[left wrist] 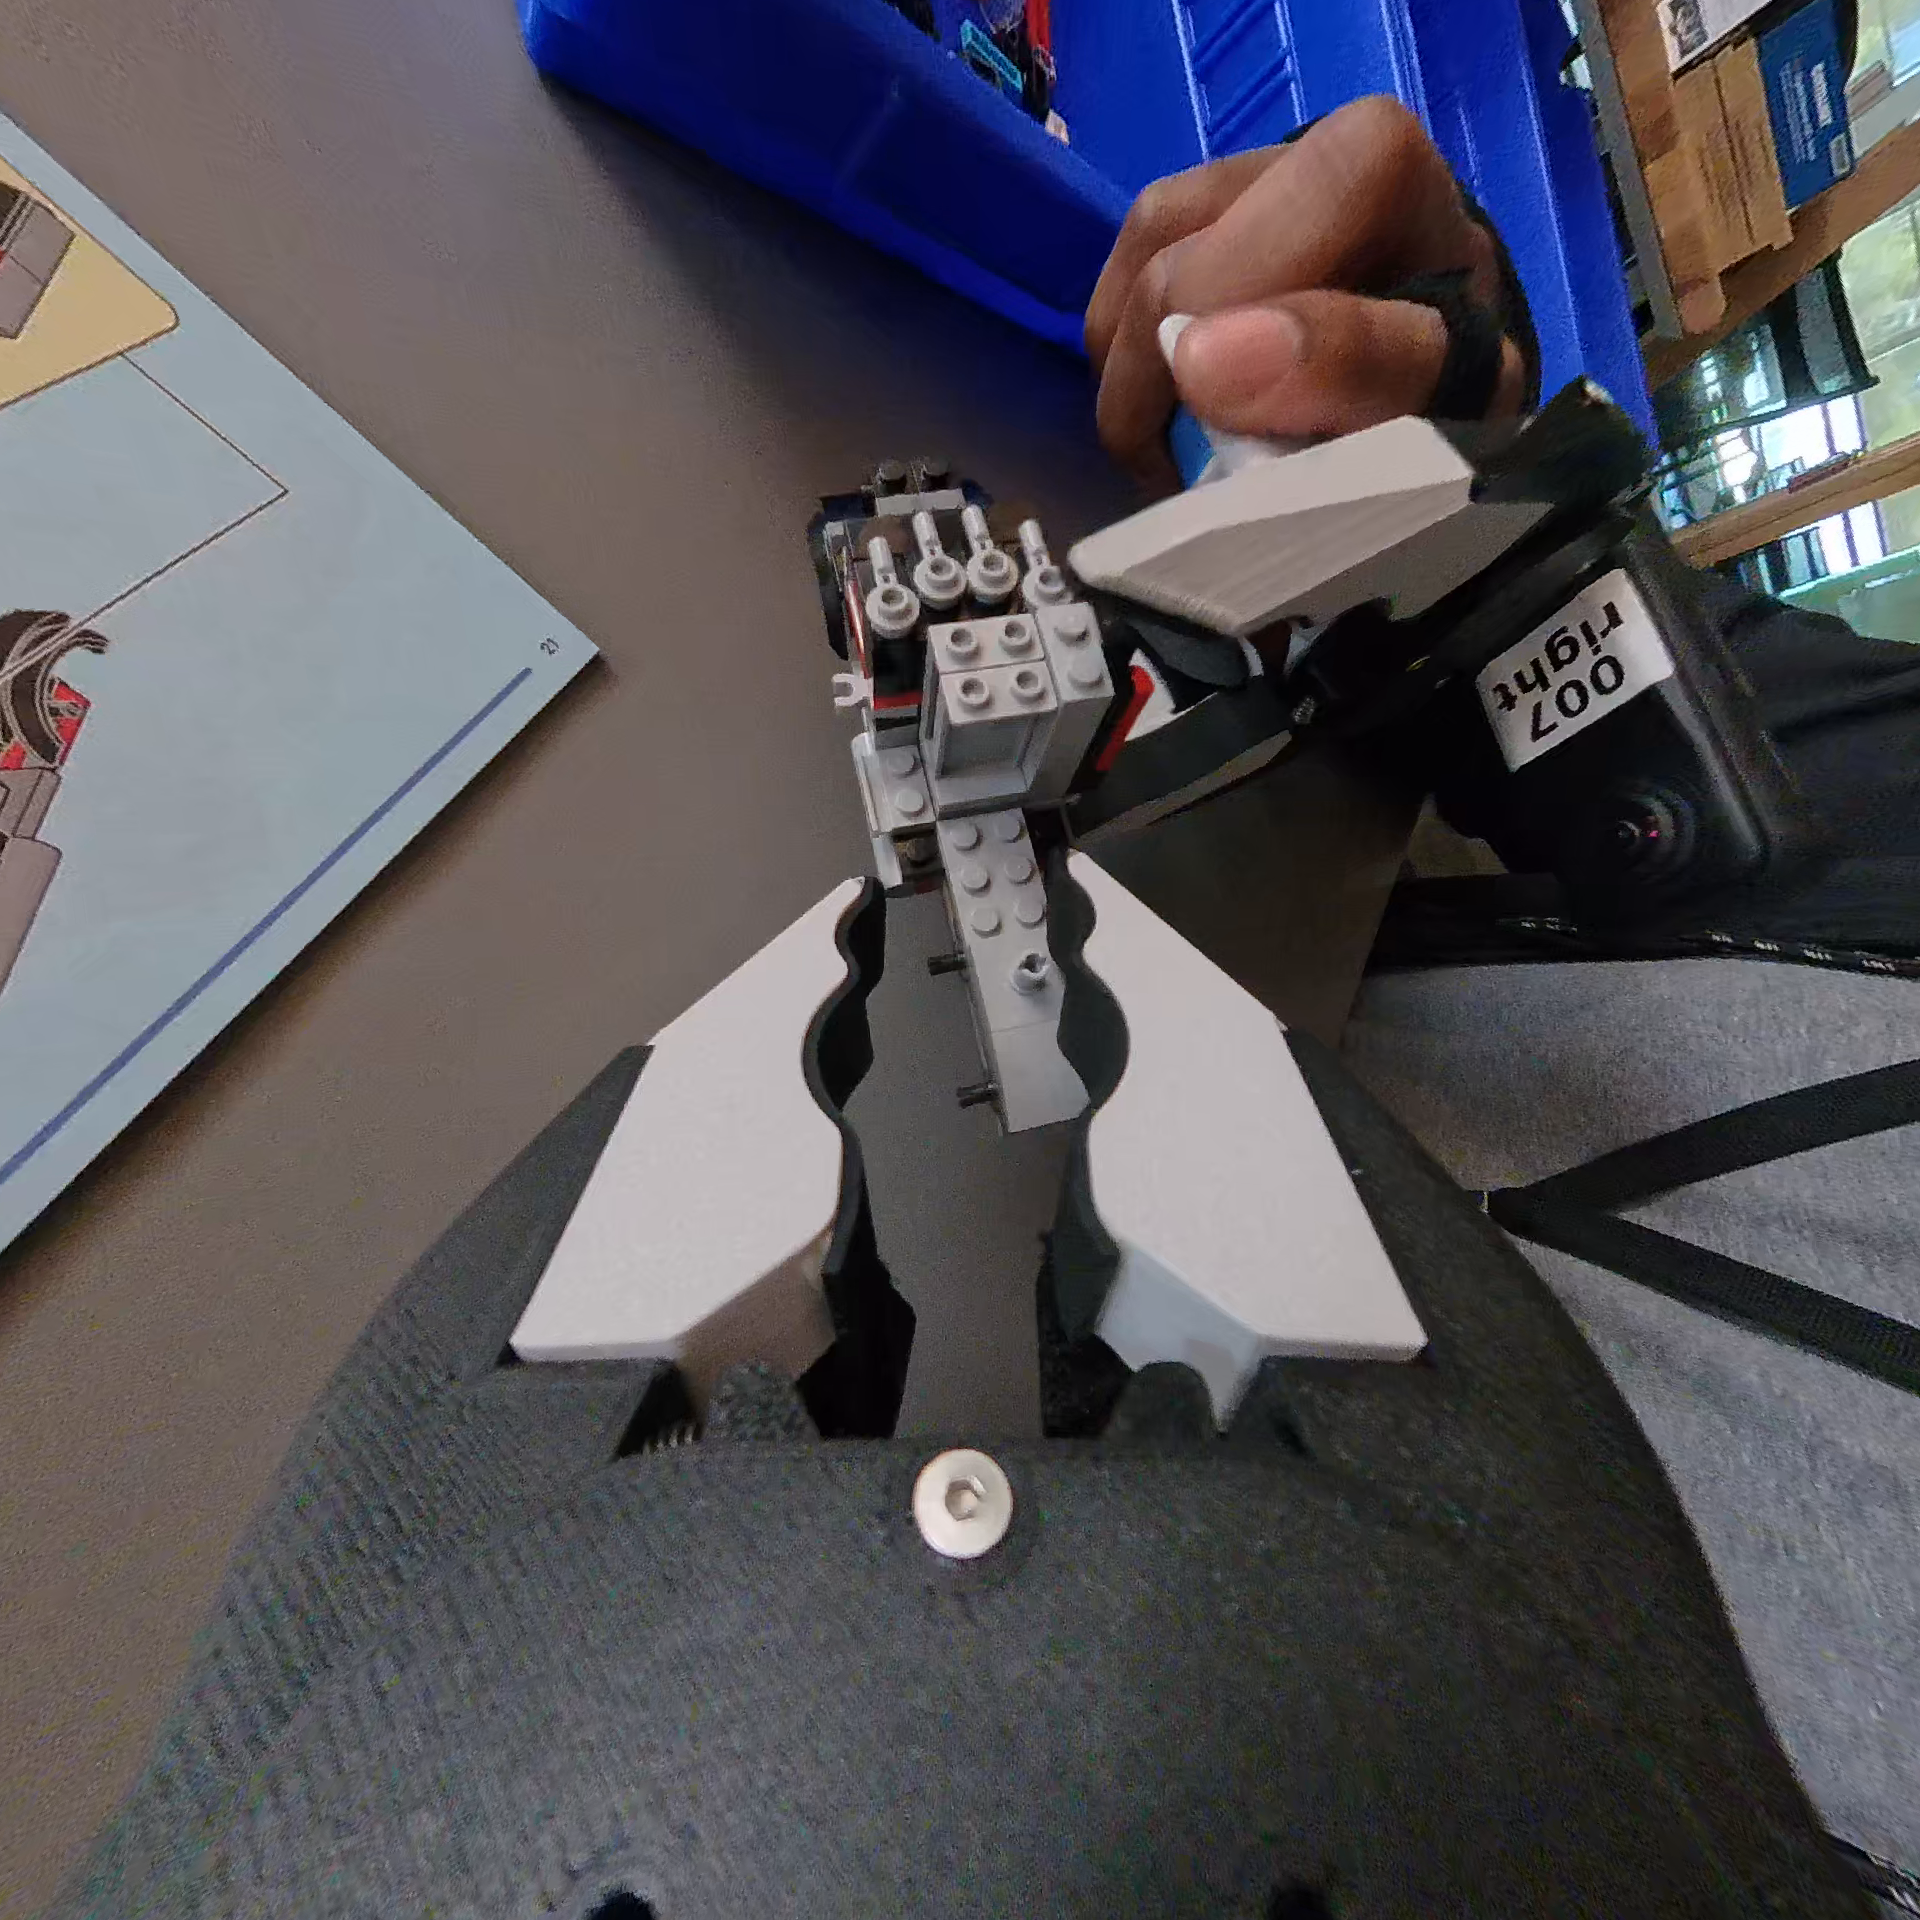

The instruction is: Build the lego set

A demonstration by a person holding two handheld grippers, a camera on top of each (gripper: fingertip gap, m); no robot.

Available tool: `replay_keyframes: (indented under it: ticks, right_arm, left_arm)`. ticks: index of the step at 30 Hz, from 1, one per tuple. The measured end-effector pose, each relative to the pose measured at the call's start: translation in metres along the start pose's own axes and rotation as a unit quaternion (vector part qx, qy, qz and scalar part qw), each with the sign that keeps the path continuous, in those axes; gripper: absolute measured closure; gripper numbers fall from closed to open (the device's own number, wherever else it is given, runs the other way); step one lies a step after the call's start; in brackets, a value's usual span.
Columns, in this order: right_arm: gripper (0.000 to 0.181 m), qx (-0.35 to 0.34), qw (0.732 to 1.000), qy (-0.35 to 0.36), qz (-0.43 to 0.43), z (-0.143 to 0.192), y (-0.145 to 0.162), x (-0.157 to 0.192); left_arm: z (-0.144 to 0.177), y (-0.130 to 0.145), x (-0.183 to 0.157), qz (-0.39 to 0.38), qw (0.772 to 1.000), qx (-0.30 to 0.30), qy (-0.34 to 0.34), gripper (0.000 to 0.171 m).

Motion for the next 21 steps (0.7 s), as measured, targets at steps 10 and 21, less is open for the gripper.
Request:
replay_keyframes:
  ticks: [10,21]
  right_arm:
    - [0.121,0.001,1.0,0.016,-0.001,0.0,0.001,-0.002]
    - [0.123,0.002,0.999,0.0,-0.035,0.005,0.003,-0.009]
  left_arm:
    - [0.002,-0.005,-0.006,-0.012,1.0,0.021,-0.01,0.139]
    - [0.0,-0.015,-0.011,-0.016,0.999,0.045,0.0,0.14]
Point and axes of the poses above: each gripper's, where its closed fingertips meet, z back along the fingers, y out of its underside, x = y × z across the jaws, the point moved 10 cm from there along z, back along the fingers, and after that the axes turned 4 degrees about -z, right-handed, at the moved point
